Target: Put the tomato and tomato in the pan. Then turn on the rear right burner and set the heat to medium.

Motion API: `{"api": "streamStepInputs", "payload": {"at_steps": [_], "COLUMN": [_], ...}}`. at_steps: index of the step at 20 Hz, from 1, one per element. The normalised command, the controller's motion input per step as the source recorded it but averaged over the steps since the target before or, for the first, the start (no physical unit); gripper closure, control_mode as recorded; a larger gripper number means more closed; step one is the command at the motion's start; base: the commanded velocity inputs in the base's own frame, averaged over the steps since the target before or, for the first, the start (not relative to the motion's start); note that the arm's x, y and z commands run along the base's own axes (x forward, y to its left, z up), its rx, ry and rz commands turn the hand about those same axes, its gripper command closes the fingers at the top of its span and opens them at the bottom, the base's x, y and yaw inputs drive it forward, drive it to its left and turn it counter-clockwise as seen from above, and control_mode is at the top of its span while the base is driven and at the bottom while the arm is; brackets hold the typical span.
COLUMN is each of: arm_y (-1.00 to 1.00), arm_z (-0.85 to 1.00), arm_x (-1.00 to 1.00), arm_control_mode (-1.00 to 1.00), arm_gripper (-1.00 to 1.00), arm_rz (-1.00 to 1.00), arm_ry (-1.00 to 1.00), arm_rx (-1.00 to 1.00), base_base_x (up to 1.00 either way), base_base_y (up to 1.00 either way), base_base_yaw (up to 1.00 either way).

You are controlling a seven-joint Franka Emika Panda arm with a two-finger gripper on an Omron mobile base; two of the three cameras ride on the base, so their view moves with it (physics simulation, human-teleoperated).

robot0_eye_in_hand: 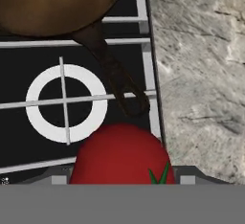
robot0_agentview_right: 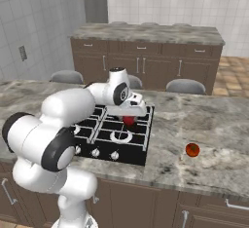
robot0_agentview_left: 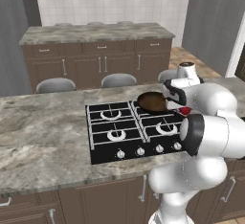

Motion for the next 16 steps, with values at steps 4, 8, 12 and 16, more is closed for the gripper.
{"api": "streamStepInputs", "payload": {"at_steps": [4, 8, 12, 16], "arm_y": [0.00, 0.00, 0.11, 0.36], "arm_z": [0.00, 0.04, 0.10, 0.00], "arm_x": [0.46, 0.15, 0.07, 0.23], "arm_control_mode": [-1.00, -1.00, -1.00, -1.00], "arm_gripper": [1.00, 1.00, 1.00, 1.00], "arm_rz": [-0.10, -0.04, 0.00, 0.00], "arm_ry": [0.00, 0.00, 0.00, -0.01], "arm_rx": [0.23, 0.15, 0.03, 0.00], "base_base_x": [0.00, 0.00, 0.00, 0.00], "base_base_y": [0.00, 0.00, 0.00, 0.00], "base_base_yaw": [0.00, 0.00, 0.00, 0.00]}}
